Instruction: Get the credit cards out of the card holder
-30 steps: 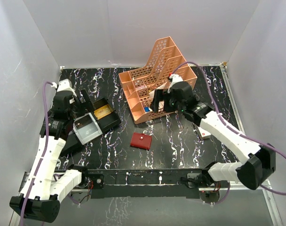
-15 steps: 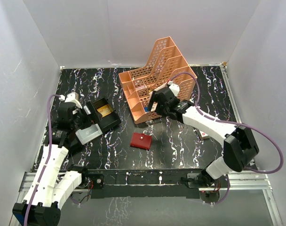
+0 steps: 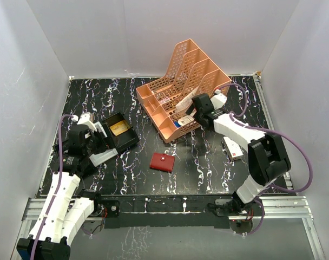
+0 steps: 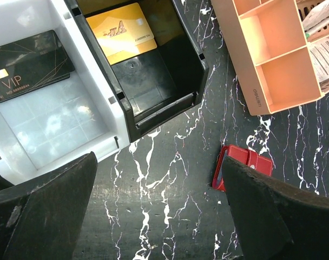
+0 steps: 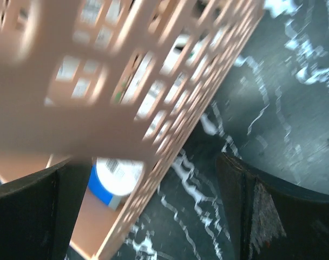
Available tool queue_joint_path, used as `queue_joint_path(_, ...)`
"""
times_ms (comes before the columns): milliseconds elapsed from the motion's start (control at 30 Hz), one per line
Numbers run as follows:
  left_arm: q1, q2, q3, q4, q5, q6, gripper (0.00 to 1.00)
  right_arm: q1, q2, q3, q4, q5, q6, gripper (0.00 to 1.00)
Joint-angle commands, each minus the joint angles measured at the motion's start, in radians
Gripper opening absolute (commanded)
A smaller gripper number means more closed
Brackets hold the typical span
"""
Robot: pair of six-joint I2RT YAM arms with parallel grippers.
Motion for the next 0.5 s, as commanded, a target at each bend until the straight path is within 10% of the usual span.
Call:
queue_joint_path(0,0.007,-0.012,-0.011,0.026,0.043,0.026,0.99,-0.122,-0.010,0.012,0.086,0.056,-0.059,0.98)
queue_joint_path(467,0.008,-0.003,-0.022,0.084,0.154,0.017,0.99,-0.447,0.255,0.347,0.030,-0.159,-0.404,0.98)
